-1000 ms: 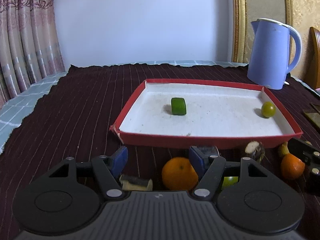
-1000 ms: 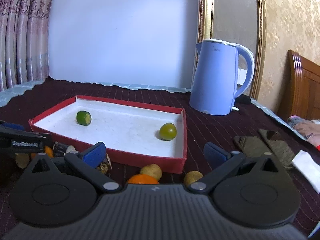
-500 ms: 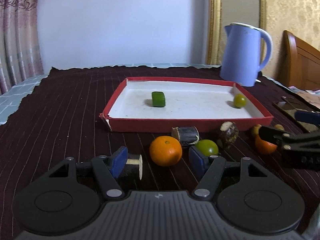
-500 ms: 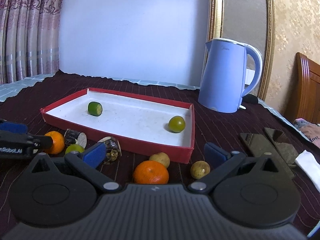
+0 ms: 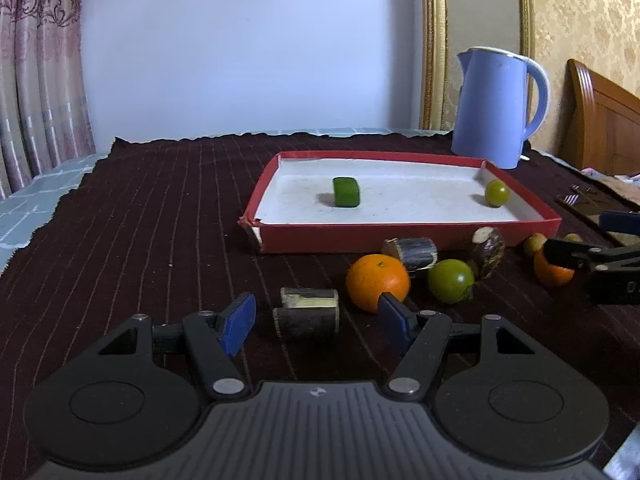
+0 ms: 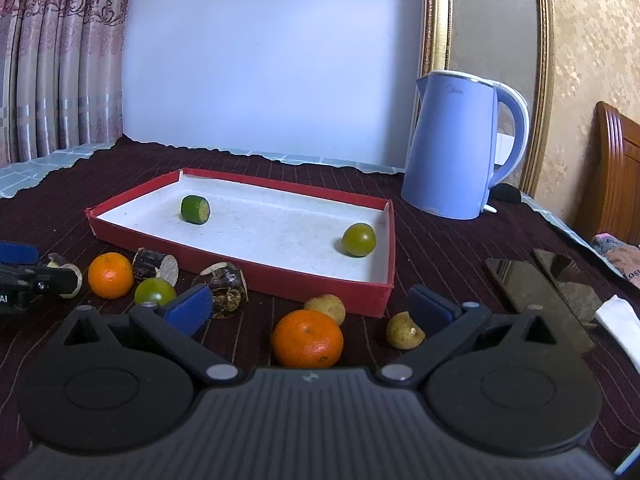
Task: Organize fruits
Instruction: 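Close the left tool on the cylindrical wooden piece while the right tool grasps the orange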
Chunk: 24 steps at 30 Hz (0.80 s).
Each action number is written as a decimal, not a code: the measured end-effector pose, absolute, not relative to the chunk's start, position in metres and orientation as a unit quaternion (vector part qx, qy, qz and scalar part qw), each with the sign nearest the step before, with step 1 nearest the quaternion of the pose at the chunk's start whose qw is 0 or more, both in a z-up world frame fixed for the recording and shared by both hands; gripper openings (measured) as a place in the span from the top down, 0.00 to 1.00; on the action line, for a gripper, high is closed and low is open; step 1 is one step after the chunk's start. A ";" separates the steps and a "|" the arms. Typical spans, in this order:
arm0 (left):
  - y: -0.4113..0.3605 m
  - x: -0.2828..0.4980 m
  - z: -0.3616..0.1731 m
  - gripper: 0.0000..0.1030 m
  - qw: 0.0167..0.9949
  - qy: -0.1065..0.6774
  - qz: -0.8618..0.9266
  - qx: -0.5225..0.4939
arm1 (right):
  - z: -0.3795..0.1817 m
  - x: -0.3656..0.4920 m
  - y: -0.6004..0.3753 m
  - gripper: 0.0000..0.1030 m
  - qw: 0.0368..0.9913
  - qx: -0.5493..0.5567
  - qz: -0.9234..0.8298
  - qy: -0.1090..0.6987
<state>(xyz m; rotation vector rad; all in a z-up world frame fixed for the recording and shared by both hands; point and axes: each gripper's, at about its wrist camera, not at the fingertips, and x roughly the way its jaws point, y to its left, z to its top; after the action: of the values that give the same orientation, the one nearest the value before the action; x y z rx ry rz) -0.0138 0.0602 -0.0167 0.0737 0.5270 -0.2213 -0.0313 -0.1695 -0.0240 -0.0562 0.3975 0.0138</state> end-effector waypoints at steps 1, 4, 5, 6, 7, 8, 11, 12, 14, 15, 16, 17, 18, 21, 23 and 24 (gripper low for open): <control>0.061 -0.012 -0.017 0.35 0.958 0.263 -0.106 0.036 | -0.024 -0.031 -0.170 0.00 0.980 -0.027 0.006 0.198; 0.062 -0.006 -0.021 0.36 0.955 0.276 -0.105 0.033 | -0.025 -0.030 -0.171 0.00 0.979 -0.026 0.003 0.201; 0.062 -0.003 -0.022 0.38 0.954 0.281 -0.104 0.032 | -0.026 -0.030 -0.171 0.00 0.979 -0.025 0.003 0.202; 0.062 -0.001 -0.024 0.43 0.952 0.285 -0.103 0.032 | -0.026 -0.030 -0.171 0.00 0.979 -0.024 0.003 0.202; 0.062 0.001 -0.025 0.49 0.951 0.291 -0.103 0.030 | -0.026 -0.029 -0.171 0.00 0.979 -0.024 0.002 0.203; 0.063 0.004 -0.026 0.53 0.949 0.297 -0.106 0.025 | -0.026 -0.029 -0.171 0.00 0.979 -0.024 0.002 0.203; 0.064 0.010 -0.028 0.67 0.945 0.308 -0.110 0.014 | -0.027 -0.029 -0.170 0.00 0.979 -0.026 0.003 0.204; 0.064 0.011 -0.028 0.67 0.946 0.307 -0.107 0.013 | -0.028 -0.029 -0.170 0.00 0.978 -0.028 0.003 0.205; 0.064 0.011 -0.028 0.67 0.946 0.306 -0.107 0.011 | -0.029 -0.029 -0.169 0.00 0.978 -0.034 0.003 0.205; 0.063 0.010 -0.028 0.67 0.946 0.305 -0.105 0.012 | -0.029 -0.029 -0.168 0.00 0.978 -0.036 0.002 0.205; 0.063 0.010 -0.028 0.68 0.947 0.304 -0.104 0.014 | -0.029 -0.029 -0.169 0.00 0.978 -0.037 0.002 0.206; 0.062 0.009 -0.028 0.68 0.948 0.303 -0.101 0.017 | -0.030 -0.029 -0.169 0.00 0.978 -0.038 0.001 0.207; 0.061 0.008 -0.028 0.68 0.948 0.302 -0.096 0.021 | -0.030 -0.028 -0.169 0.00 0.977 -0.039 0.001 0.208; 0.057 0.005 -0.026 0.68 0.953 0.290 -0.079 0.036 | -0.031 -0.028 -0.173 0.06 0.976 -0.038 0.005 0.213; 0.055 0.002 -0.025 0.68 0.955 0.284 -0.074 0.043 | -0.032 -0.025 -0.177 0.11 0.974 -0.033 0.002 0.223; 0.054 0.001 -0.024 0.68 0.956 0.281 -0.074 0.045 | -0.033 -0.024 -0.180 0.12 0.974 -0.031 0.001 0.226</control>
<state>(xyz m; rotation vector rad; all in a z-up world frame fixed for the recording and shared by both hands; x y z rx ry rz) 0.0007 0.0538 -0.0245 0.0920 0.5708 -0.1504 -0.0243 -0.1796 -0.0333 -0.0629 0.4563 0.0011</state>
